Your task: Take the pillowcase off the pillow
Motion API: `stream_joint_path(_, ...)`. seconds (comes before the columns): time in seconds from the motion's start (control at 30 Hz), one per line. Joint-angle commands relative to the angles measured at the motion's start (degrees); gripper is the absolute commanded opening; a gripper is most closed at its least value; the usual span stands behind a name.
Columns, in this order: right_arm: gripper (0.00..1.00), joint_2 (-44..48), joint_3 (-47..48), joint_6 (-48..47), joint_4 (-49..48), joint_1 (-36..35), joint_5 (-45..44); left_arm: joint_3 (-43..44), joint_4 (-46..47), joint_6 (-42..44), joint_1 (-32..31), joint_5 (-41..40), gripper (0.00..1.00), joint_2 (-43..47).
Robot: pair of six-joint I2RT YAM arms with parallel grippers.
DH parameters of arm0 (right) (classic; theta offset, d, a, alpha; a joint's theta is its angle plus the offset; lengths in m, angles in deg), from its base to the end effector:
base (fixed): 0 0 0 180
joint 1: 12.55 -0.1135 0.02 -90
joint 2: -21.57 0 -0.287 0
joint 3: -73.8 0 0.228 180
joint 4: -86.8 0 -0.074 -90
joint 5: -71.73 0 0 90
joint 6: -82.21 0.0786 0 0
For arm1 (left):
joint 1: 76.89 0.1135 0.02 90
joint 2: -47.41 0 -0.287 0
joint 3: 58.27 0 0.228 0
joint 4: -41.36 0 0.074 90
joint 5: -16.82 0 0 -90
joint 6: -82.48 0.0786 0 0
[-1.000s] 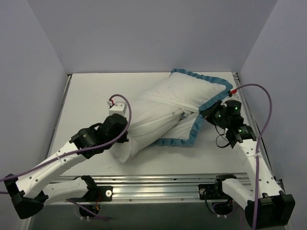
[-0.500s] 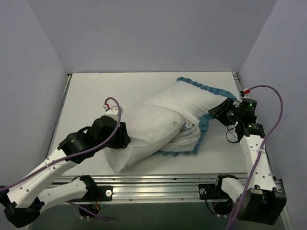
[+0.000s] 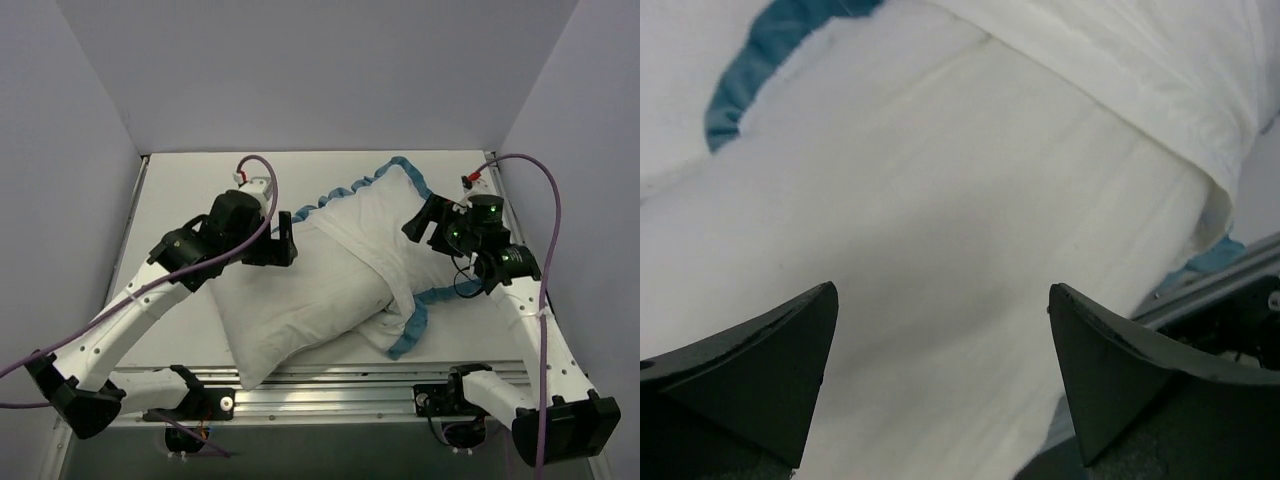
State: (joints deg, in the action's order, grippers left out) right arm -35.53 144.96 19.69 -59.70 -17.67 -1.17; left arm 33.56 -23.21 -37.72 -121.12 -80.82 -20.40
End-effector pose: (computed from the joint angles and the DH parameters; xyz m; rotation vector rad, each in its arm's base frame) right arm 0.2229 0.0432 0.3602 0.1737 1.9435 0.6653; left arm 0.1759 -0.1566 0.3733 0.2131 2.3177 -0.5242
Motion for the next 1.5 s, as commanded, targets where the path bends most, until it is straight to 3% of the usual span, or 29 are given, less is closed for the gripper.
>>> stream_joint_path(0.0, 0.79, -3.0, 4.0, -3.0, 0.2, -6.6, -5.2, 4.1, 4.9, 5.6, 6.1, 1.5, 0.94, -5.6)
stream_joint_path(0.27, 0.8, -6.8, 5.5, -5.0, -2.7, -16.0, -7.7, 11.3, 9.8, 13.2, 17.6, 20.4, 0.94, -22.3)
stream_joint_path(0.4, 0.8, -8.1, 7.4, -7.6, -2.7, -17.9, -8.1, 12.5, 11.0, 14.2, 18.3, 30.6, 0.94, -30.6)
stream_joint_path(0.57, 0.8, -10.7, 10.7, -9.8, -2.6, -19.7, -8.8, 11.2, 11.5, 13.8, 18.4, 35.5, 0.98, -36.9)
stream_joint_path(0.7, 0.8, -13.6, 13.0, -10.6, -3.0, -21.3, -9.6, 10.1, 12.9, 13.6, 18.5, 38.8, 0.54, -39.1)
stream_joint_path(0.73, 0.8, -14.9, 13.6, -11.0, -3.3, -21.7, -9.8, 10.2, 12.9, 13.9, 18.5, 39.2, 0.24, -39.0)
stream_joint_path(0.8, 0.8, -16.3, 15.7, -11.3, -3.2, -22.4, -10.6, 11.4, 11.5, 14.6, 18.5, 37.8, 0.03, -37.7)
stream_joint_path(1.1, 0.8, -25.7, 26.9, -15.4, -2.2, -24.5, -12.0, 21.2, 5.9, 23.9, 15.3, 22.3, 0.02, -25.5)
stream_joint_path(1.47, 0.78, -34.1, 28.4, -15.1, -6.2, -28.5, -9.9, 17.8, 8.8, 23.7, 10.0, 14.7, 0.02, -18.0)
